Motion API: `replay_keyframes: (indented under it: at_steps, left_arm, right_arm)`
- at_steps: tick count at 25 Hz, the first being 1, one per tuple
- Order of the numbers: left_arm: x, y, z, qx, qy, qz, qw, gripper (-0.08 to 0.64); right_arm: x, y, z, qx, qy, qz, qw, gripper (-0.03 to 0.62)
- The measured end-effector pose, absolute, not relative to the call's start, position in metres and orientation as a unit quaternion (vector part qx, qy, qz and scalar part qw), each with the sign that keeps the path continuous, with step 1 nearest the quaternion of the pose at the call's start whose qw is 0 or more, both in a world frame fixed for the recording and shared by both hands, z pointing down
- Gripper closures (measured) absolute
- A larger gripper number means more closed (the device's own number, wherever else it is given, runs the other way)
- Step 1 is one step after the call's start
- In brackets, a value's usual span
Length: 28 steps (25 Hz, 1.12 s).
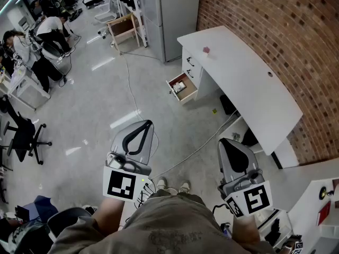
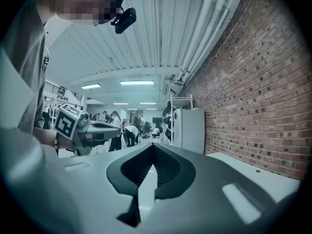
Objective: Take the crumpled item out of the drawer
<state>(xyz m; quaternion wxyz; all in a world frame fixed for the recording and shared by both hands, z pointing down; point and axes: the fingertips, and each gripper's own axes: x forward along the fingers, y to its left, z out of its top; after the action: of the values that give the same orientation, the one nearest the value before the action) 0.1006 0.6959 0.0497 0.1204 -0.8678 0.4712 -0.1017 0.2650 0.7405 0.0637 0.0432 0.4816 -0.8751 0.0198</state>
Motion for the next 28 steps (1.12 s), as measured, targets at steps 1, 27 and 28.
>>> replay_keyframes:
  at_steps: [1,27,28]
  left_arm:
    - [0.102,0.696,0.048,-0.868,0.472,-0.097,0.119,0.56]
    - [0.158,0.712,0.057,-0.863,0.482,-0.108,0.108,0.56]
    - [0.159,0.711,0.056,-0.863,0.481,-0.108,0.112,0.56]
  right_arm:
    - [0.267,0.74,0.063,0.486,-0.873,0.02,0.038,0.565]
    - [0.341,0.758,0.067,0.512,-0.859,0.02,0.006,0.441]
    - [0.345,0.756,0.066,0.519,-0.855,0.017,0.005,0.383]
